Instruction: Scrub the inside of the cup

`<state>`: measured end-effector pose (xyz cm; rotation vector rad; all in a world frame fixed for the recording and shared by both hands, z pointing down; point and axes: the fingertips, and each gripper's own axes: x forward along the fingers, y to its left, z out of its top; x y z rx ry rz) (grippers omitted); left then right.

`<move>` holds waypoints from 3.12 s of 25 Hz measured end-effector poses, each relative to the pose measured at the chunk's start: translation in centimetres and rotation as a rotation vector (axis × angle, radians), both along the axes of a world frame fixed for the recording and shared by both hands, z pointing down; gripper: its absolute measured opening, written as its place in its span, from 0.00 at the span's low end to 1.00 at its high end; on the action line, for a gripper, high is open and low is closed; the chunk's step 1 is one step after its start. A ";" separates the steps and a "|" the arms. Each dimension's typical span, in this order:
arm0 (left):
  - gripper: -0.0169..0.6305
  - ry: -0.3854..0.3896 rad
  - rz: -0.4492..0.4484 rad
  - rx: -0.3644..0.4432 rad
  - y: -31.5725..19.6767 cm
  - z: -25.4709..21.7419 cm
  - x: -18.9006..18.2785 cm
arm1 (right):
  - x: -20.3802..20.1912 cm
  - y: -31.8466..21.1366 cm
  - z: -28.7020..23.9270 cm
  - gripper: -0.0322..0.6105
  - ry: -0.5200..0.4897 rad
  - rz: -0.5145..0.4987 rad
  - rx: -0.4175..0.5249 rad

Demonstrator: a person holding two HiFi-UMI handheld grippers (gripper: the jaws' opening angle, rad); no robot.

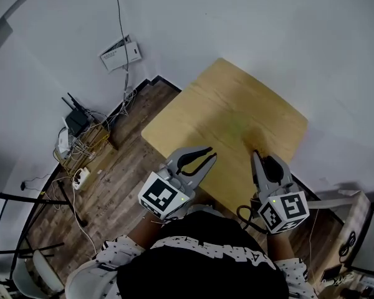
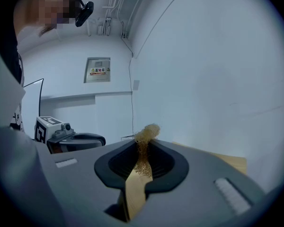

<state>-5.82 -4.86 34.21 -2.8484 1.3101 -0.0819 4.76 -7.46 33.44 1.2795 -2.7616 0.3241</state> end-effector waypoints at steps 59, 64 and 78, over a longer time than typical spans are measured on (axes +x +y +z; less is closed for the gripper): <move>0.57 -0.144 0.241 -0.271 -16.0 18.3 4.8 | 4.0 -10.4 8.9 0.16 0.067 0.266 -0.227; 0.61 -0.161 0.264 -0.295 -17.2 19.8 5.9 | 4.0 -11.1 9.4 0.16 0.060 0.273 -0.241; 0.65 -0.187 0.307 -0.346 -19.3 23.0 8.5 | 5.1 -11.7 10.3 0.16 0.063 0.319 -0.280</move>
